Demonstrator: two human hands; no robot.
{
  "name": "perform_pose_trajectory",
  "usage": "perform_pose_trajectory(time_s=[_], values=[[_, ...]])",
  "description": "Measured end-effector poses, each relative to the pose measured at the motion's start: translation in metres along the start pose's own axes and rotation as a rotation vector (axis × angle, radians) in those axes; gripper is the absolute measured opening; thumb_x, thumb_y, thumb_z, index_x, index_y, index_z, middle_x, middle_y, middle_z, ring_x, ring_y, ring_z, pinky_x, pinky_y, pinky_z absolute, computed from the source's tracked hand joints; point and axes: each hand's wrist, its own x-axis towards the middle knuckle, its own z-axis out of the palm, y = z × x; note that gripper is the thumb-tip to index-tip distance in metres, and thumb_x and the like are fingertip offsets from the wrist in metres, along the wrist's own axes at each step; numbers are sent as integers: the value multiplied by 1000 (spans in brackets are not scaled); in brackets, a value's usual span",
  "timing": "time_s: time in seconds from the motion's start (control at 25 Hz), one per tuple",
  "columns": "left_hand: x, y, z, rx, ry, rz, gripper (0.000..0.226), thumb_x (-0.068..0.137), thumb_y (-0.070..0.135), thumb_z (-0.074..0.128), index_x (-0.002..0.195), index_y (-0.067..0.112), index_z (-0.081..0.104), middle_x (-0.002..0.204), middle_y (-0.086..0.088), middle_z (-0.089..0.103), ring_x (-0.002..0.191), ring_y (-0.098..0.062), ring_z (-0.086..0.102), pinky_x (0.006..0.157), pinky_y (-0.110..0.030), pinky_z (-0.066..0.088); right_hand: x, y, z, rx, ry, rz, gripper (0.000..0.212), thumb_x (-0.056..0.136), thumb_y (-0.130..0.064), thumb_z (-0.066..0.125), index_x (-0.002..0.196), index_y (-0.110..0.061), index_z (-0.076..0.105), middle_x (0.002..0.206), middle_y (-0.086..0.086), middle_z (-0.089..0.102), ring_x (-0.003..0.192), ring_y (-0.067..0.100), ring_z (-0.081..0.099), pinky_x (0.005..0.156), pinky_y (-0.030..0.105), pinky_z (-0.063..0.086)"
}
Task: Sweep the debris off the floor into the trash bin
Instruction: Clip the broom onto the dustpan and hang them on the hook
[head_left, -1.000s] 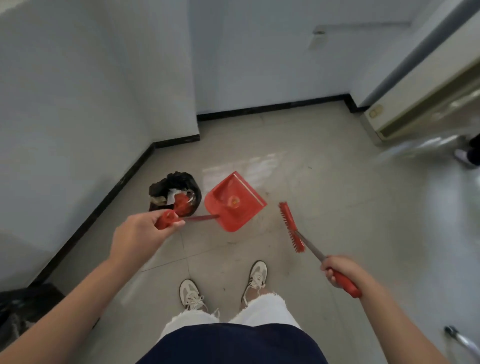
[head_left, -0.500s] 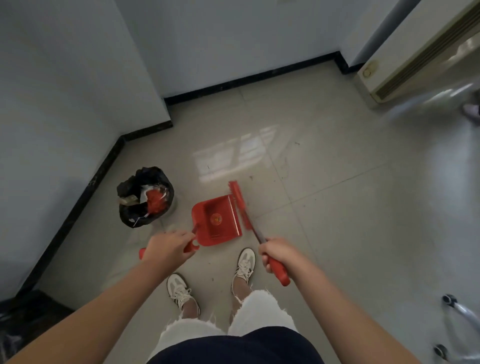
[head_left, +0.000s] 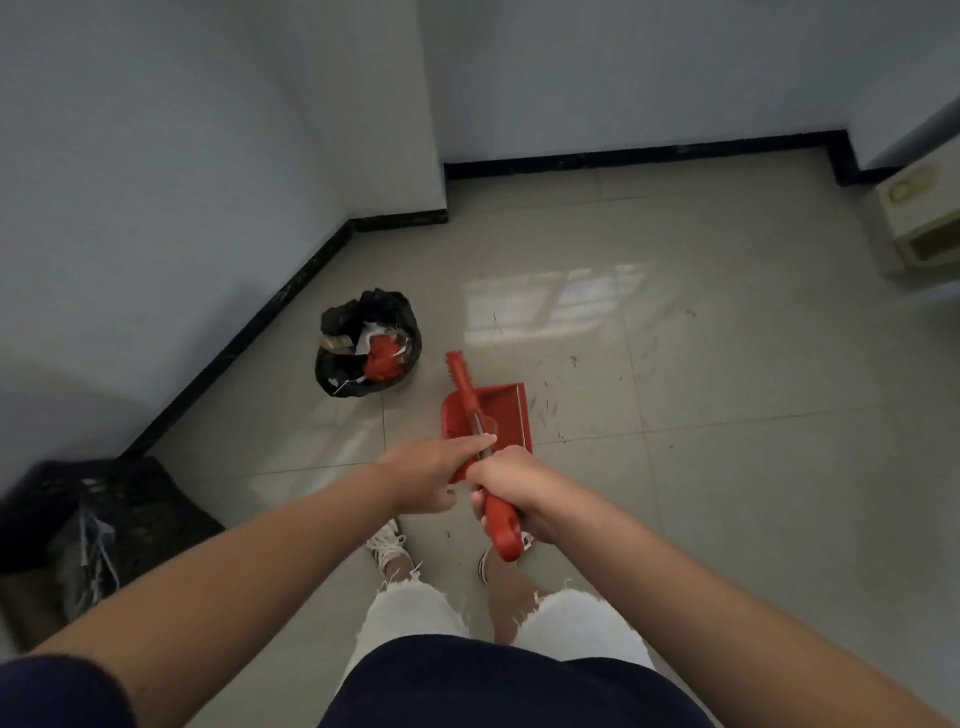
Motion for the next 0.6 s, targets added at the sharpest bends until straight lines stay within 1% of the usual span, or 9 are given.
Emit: perform_pose_trajectory(time_s=[0.08,0.16,0.24,0.28,0.36,0.4,0.48,0.52,0.6], values=[[-1,-7,5,-5,63,5,76,83,17,61,153,35,36,147,11,53,126,-20,58,92,-29,48,-11,-3,4,-33,-42,16,15,85,0,42,83,-13,47,56,2,50,46,10,48,42,24,40],[-3,-15,4,-10,69,13,71,82,10,55,146,37,45,138,11,60,122,-18,59,89,-29,49,-19,-2,6,-101,-61,35,13,83,1,44,86,-12,48,53,1,50,41,9,48,40,20,40],[-5,-17,-1,-29,59,9,64,81,6,52,138,37,50,129,10,64,115,-20,61,85,-35,51,-18,-7,9,-122,-69,35,13,82,3,44,85,-10,46,49,1,49,34,8,47,36,16,39],[-4,-17,-5,-24,64,10,60,82,6,52,133,37,52,124,11,65,111,-20,61,82,-35,50,-17,-11,10,-97,-63,35,13,82,4,44,83,-9,45,48,1,48,33,8,46,35,15,38],[-4,-13,-10,-11,111,25,53,81,6,53,125,37,55,115,15,66,101,-17,56,77,-31,41,-18,-22,11,-57,-53,48,14,82,6,43,82,-8,44,51,2,46,32,7,46,34,15,37],[-4,-12,-10,0,138,37,51,81,7,54,121,38,55,114,17,65,95,-15,51,78,-30,37,-19,-25,13,-83,-49,51,14,82,6,43,81,-8,44,53,2,46,31,6,46,33,14,37],[-4,-12,-3,44,165,36,46,80,10,56,116,40,53,115,21,62,90,-11,42,82,-30,34,-23,-25,15,-203,-26,54,13,82,4,44,81,-8,45,51,2,46,31,7,46,32,14,37],[-4,-13,1,68,179,30,43,81,13,57,114,41,51,114,21,61,90,-11,41,83,-31,34,-25,-26,18,-253,-23,57,12,82,3,45,82,-9,45,49,2,46,30,7,46,33,13,37],[-3,-16,6,90,205,30,38,82,20,59,113,40,50,112,21,59,95,-13,46,82,-31,34,-26,-28,24,-288,-35,67,12,83,3,44,82,-8,45,48,1,47,29,6,46,33,13,36]])
